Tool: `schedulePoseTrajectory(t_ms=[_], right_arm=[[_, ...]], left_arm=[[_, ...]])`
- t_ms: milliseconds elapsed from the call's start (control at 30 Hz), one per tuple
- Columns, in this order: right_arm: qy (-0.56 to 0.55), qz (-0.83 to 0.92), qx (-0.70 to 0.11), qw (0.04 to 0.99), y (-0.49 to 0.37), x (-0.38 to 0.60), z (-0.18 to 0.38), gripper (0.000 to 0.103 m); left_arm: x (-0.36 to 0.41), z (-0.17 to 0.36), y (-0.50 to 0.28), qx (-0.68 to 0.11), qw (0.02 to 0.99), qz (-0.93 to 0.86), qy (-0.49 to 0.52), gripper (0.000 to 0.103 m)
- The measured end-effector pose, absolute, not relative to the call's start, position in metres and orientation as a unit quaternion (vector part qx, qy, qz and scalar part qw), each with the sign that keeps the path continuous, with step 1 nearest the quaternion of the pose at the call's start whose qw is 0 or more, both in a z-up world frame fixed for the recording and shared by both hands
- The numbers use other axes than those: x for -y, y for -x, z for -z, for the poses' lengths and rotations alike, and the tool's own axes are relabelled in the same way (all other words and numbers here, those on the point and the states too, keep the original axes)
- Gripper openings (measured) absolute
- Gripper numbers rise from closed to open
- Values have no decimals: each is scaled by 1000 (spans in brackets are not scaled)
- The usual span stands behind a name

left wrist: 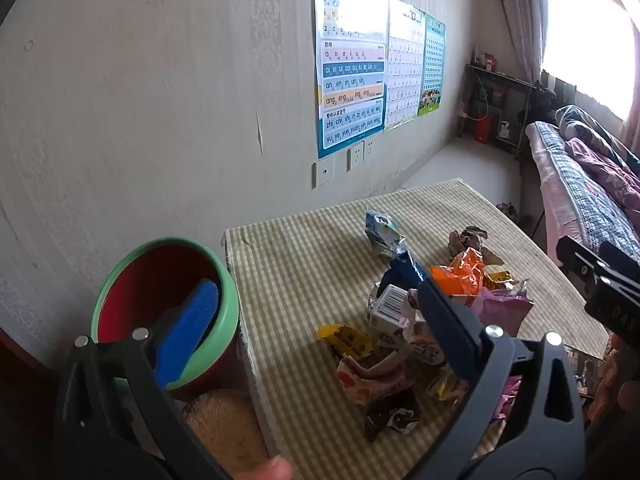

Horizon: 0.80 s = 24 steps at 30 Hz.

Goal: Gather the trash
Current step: 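Lower the left gripper onto the pile and grasp the purple wrapper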

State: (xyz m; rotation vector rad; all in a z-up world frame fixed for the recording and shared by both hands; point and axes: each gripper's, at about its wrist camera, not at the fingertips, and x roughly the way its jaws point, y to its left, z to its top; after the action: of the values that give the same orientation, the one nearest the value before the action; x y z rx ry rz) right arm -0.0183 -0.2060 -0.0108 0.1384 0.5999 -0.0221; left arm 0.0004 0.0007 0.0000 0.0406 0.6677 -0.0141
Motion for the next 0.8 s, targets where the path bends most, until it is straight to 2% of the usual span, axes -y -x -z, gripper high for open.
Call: schedulePoseTrajectory(t_ms=[800], right_arm=[[-70,11,-302,951,17,206,16,96]], left_arm=[[4,4,2,-322,946,10,-36,98]])
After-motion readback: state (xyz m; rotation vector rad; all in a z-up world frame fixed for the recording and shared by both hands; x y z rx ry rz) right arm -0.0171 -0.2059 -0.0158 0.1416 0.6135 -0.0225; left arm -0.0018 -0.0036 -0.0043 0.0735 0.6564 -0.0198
